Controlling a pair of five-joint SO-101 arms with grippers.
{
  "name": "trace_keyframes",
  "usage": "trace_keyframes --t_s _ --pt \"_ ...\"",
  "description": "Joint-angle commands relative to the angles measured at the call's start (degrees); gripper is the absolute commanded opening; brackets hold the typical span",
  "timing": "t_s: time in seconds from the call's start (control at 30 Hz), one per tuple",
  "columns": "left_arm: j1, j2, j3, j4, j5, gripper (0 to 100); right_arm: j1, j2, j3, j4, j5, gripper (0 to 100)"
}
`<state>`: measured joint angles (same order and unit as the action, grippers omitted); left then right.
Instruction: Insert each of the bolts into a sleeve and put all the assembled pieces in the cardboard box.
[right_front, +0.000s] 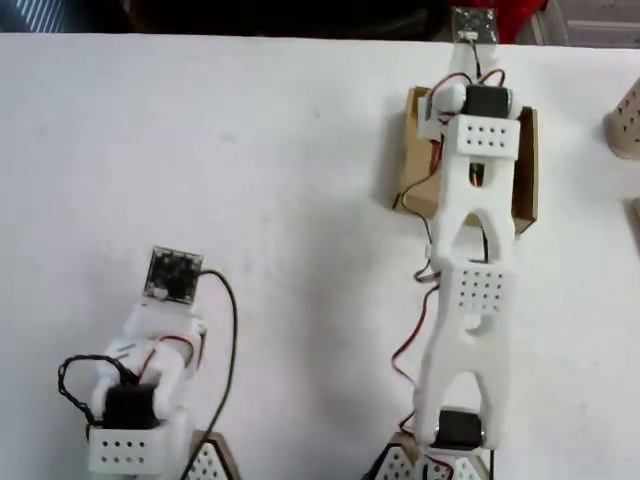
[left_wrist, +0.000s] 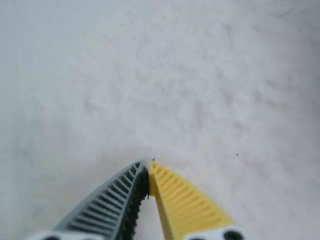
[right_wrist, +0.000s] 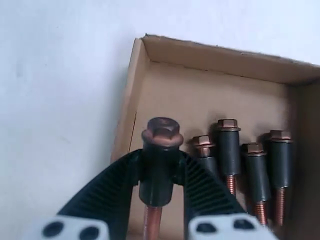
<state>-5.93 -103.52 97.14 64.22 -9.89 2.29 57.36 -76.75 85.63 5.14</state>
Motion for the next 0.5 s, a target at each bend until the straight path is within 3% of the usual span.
trace_keyframes --t_s 0.0,0.17,0.47 --pt "-0.5 -0.6 -0.2 0.4 -0.4 2 -0.8 5.3 -7.1 0.3 0.6 1.7" --pt "-0.6 -0.6 -0.2 0.4 -0.4 2 -0.5 7.1 -6.9 -0.3 4.5 1.7" --pt "-0.5 -0.6 -0.2 1.6 -0.5 2 0.2 8.4 -6.8 -0.2 4.8 1.8"
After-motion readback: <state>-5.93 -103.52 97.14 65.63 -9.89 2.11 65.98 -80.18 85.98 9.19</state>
